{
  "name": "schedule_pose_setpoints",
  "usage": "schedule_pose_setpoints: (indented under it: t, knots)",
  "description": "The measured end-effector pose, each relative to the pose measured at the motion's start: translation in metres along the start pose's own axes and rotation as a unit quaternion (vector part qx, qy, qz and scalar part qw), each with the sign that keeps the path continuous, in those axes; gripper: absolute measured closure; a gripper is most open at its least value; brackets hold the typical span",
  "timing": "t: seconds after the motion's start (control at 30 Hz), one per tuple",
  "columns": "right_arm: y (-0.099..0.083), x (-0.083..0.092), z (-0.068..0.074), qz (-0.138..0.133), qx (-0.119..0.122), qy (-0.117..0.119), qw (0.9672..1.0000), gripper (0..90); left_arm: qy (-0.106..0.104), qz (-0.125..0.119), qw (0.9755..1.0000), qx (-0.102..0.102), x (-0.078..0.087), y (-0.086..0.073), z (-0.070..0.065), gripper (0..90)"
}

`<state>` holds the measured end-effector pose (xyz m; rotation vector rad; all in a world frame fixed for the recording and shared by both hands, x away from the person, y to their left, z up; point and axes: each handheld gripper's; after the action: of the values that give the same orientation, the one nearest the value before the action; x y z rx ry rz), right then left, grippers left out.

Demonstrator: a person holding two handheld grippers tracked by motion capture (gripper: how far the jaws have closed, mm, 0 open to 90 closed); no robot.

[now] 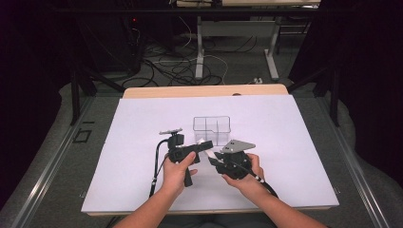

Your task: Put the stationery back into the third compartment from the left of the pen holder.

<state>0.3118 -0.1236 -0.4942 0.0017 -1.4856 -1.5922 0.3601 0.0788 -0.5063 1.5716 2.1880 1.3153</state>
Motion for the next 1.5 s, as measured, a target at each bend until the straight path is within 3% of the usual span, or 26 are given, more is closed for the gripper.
schedule_pose_setpoints:
  t: [0.07,0.1,0.17,0.2,0.33,0.57,0.6,0.63,0.8,0.93,1.3,1.4,1.5]
  knots:
    - [0.000,0.000,0.000,0.000,-0.001,0.000,1.0000,71.6,-0.003,-0.001,1.0000,0.009,0.000,0.000,0.000,64.7]
    - [0.000,-0.001,0.000,-0.002,-0.001,0.000,1.0000,71.6,-0.002,-0.001,1.0000,-0.002,0.000,0.000,0.002,64.9]
    - [0.000,-0.001,-0.001,0.000,-0.002,0.001,1.0000,71.5,-0.003,-0.001,1.0000,-0.001,-0.001,0.000,0.002,65.4]
    - [0.000,-0.001,-0.001,0.003,-0.001,0.001,1.0000,71.5,-0.004,-0.001,0.9999,0.010,-0.001,-0.001,0.001,65.5]
    - [-0.001,-0.002,-0.001,0.001,-0.001,0.001,1.0000,71.4,-0.008,0.001,0.9999,0.013,-0.001,-0.001,0.001,65.8]
    - [-0.002,-0.002,-0.004,0.002,-0.002,-0.002,1.0000,69.0,0.000,0.005,1.0000,0.001,-0.004,0.001,0.003,66.3]
    - [-0.002,-0.002,-0.005,0.003,-0.002,-0.002,1.0000,67.3,0.003,0.001,0.9999,0.012,-0.004,0.002,0.002,66.4]
    - [-0.002,-0.002,-0.006,0.004,-0.005,0.000,1.0000,66.4,0.004,0.006,1.0000,0.002,-0.004,0.003,0.004,66.4]
    - [-0.003,-0.003,-0.010,0.007,-0.012,-0.001,0.9999,59.0,0.012,-0.003,0.9999,-0.002,-0.004,0.009,0.004,66.4]
    - [-0.003,-0.005,-0.015,0.012,-0.015,-0.004,0.9998,51.9,0.023,-0.014,0.9993,-0.025,-0.004,0.020,0.000,66.4]
    - [-0.004,-0.005,-0.024,0.017,-0.028,-0.010,0.9994,46.7,0.037,-0.031,0.9977,-0.047,-0.008,0.045,-0.010,66.4]
    - [-0.004,-0.006,-0.026,0.014,-0.027,-0.011,0.9995,44.0,0.046,-0.033,0.9959,-0.071,-0.012,0.055,-0.013,66.4]
    - [-0.005,-0.005,-0.026,0.016,-0.025,-0.015,0.9994,43.5,0.048,-0.034,0.9957,-0.071,-0.014,0.060,-0.016,66.4]
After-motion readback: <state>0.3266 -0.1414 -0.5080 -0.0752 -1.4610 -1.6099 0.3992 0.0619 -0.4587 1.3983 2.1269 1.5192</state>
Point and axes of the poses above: each handheld gripper's, and its own axes: x roughly backward along the jaws, y roughly out of its top, z roughly to its left, and after that the axes turned 15 degrees about -x, right-handed
